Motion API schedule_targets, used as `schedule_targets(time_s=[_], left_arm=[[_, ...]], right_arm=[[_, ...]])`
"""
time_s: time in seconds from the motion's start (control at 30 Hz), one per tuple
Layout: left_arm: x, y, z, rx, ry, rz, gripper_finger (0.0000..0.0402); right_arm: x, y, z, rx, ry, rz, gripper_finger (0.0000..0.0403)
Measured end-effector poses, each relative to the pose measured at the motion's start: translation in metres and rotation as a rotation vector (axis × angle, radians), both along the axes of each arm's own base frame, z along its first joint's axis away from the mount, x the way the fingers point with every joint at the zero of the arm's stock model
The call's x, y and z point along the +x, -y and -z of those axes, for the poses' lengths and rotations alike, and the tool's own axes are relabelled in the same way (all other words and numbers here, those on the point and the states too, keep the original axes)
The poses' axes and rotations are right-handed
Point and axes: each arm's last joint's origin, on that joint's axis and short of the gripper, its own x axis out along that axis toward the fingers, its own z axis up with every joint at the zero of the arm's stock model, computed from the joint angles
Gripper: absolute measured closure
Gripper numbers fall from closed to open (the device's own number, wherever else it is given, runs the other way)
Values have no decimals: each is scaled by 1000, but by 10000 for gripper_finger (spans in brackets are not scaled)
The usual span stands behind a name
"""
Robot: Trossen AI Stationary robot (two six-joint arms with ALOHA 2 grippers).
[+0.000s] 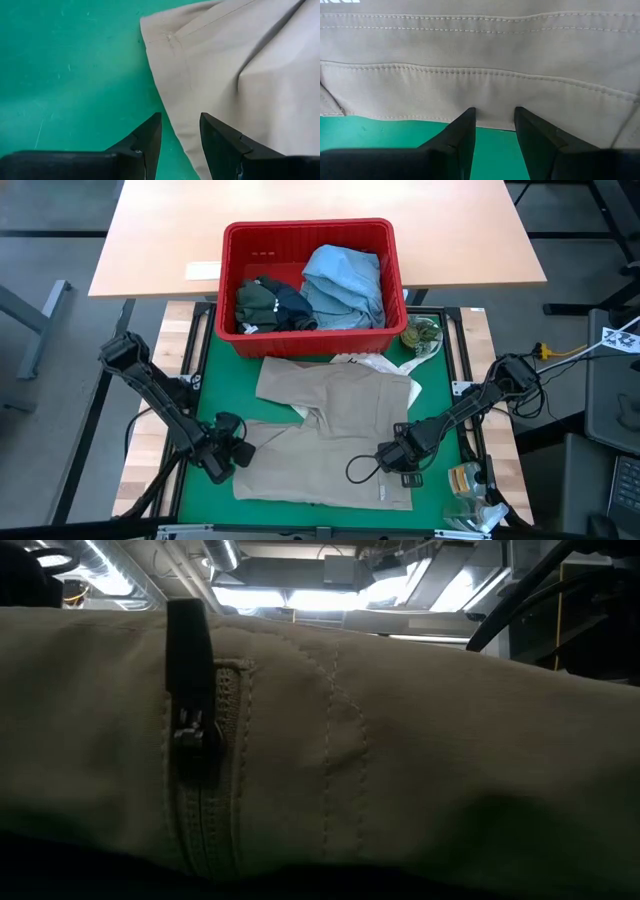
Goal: Fold Laundry from Bin
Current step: Fold the brown shorts
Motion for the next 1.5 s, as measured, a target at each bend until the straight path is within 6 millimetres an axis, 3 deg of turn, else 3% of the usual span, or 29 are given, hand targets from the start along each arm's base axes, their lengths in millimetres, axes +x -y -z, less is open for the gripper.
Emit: schedule_targets(time_s=[0.8,1.33,1.5], left_arm=[[8,-8,0,-20,-9,-76,274],[19,2,21,-12,-11,-69,275],[21,3,21,7,26,-46,303]], right_arm=[[0,0,0,-3,3,-1,262],[0,0,0,-2,5,0,262],[0,0,0,-2,6,0,262]])
